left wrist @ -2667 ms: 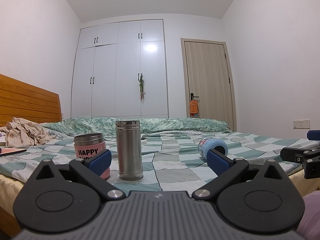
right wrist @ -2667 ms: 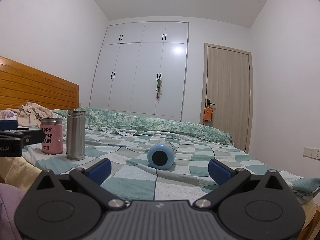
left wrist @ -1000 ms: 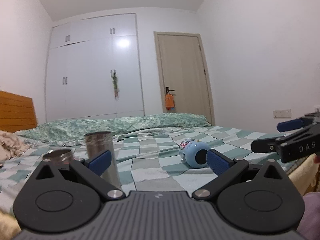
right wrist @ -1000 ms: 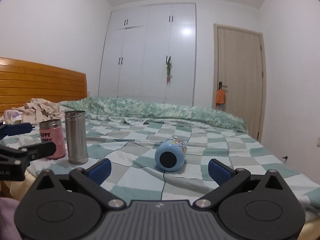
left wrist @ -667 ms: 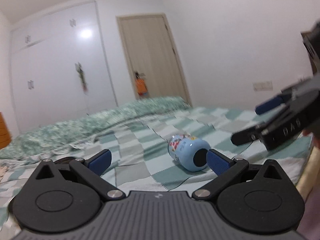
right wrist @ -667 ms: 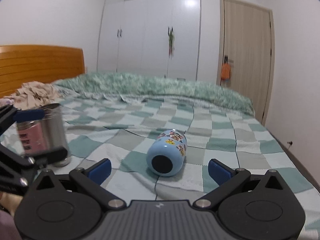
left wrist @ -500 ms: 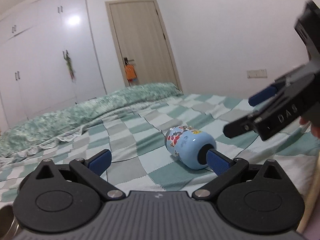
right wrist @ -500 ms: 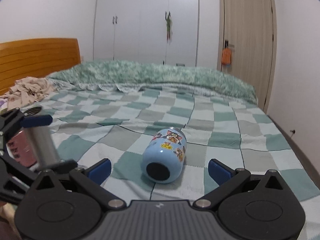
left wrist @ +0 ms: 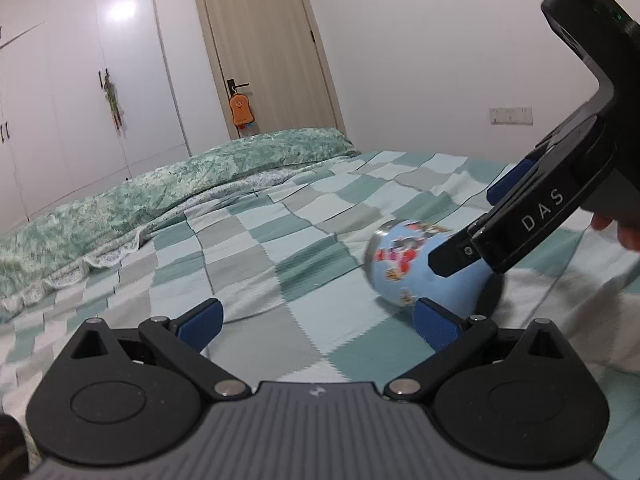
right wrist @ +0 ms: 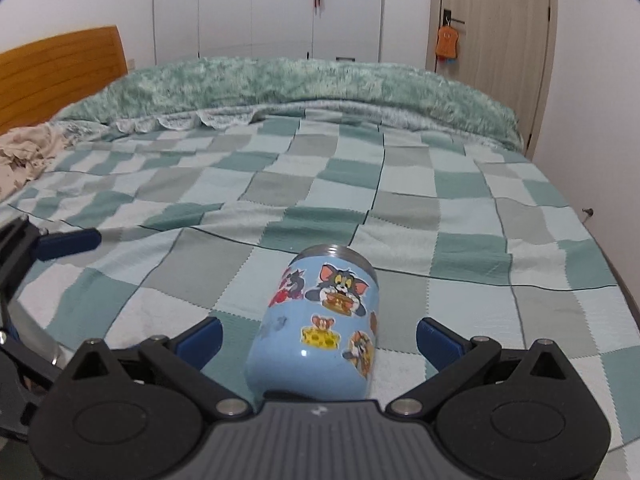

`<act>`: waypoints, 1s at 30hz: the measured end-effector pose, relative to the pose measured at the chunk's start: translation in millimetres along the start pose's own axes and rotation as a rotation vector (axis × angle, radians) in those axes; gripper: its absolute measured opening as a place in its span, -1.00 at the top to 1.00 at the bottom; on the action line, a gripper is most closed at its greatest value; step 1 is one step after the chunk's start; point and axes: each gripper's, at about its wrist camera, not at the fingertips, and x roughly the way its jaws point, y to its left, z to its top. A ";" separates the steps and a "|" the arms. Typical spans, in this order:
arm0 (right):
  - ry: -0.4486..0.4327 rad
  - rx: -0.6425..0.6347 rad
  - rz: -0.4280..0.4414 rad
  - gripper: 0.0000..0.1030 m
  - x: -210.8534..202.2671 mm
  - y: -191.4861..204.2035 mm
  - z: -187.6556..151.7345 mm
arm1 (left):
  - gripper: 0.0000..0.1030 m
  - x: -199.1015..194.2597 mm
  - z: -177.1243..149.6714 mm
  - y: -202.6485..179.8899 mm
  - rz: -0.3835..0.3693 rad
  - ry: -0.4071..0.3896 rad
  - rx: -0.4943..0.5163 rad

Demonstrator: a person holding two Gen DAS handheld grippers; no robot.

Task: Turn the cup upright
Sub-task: 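Move the right tool to the lying blue sticker cup and close around it, then lift the blue cup with the right tool and rotate it upright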

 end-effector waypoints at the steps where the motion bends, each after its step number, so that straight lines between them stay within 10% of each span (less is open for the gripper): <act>1: 0.007 0.001 0.002 -1.00 5.6 1.0 2.2 | -1.00 3.2 -0.5 2.0 0.013 -0.005 0.029; 18: 0.224 0.088 -0.026 -1.00 81.7 -5.7 11.4 | -1.00 69.5 -17.7 46.5 -0.158 0.099 0.115; 22: 0.266 0.141 0.006 -0.66 93.7 -8.8 7.0 | -1.00 71.3 -24.1 44.9 -0.171 0.112 0.123; 30: 0.244 0.170 0.015 -0.65 87.1 -10.0 3.9 | -1.00 66.3 -25.2 43.8 -0.164 0.113 0.114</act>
